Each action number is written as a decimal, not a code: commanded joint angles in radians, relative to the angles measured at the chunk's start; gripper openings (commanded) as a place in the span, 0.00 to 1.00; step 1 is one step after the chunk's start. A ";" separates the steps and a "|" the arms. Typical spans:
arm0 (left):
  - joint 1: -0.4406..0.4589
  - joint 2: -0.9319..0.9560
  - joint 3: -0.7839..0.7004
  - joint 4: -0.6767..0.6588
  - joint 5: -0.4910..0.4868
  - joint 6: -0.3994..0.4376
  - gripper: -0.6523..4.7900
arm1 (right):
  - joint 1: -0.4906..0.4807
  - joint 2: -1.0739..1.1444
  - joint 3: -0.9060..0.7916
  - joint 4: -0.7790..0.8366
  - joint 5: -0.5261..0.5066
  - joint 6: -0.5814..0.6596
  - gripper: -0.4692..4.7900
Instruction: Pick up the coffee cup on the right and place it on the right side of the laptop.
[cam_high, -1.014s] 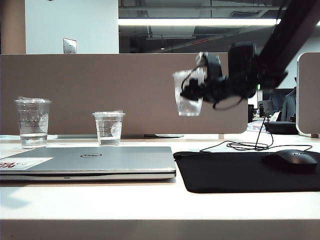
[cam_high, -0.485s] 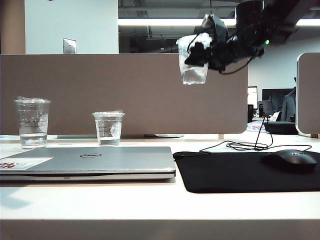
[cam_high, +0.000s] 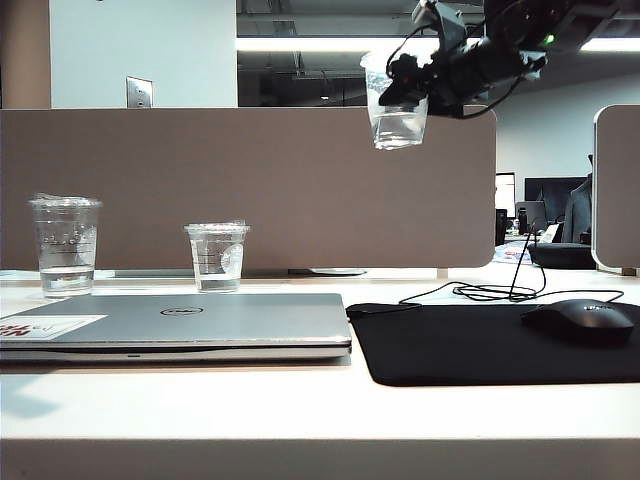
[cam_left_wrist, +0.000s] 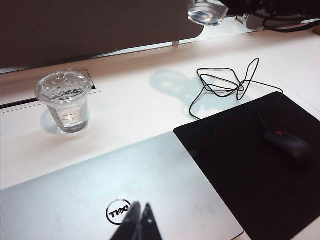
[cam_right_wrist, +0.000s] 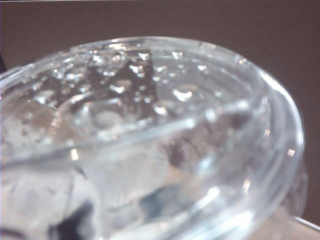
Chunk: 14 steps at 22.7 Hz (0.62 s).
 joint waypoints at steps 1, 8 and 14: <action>-0.001 -0.001 0.007 0.013 0.005 0.001 0.11 | 0.000 -0.033 0.002 -0.018 0.002 -0.001 0.57; 0.000 -0.001 0.007 0.013 0.005 0.001 0.11 | 0.000 -0.146 -0.228 0.164 0.088 -0.003 0.57; 0.000 -0.001 0.007 0.013 0.005 0.001 0.11 | -0.001 -0.235 -0.494 0.357 0.121 -0.002 0.57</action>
